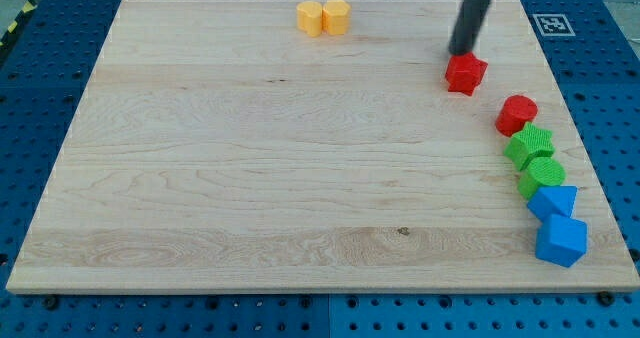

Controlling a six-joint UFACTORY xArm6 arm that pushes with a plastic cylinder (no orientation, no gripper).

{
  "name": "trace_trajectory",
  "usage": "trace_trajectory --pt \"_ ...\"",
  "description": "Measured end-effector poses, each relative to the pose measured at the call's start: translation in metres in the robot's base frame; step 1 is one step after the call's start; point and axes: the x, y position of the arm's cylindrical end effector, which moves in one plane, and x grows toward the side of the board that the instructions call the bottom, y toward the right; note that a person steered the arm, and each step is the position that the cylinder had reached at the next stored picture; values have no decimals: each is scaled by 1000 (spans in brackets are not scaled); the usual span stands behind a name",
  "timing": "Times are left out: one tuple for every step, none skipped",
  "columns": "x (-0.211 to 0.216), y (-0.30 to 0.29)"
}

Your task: Move the red star above the red circle

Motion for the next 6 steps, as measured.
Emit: trace_trajectory --pt "8 -41" --pt "48 -24" --pt "48 -4" --pt "28 -8" --pt "32 2" --pt "45 28"
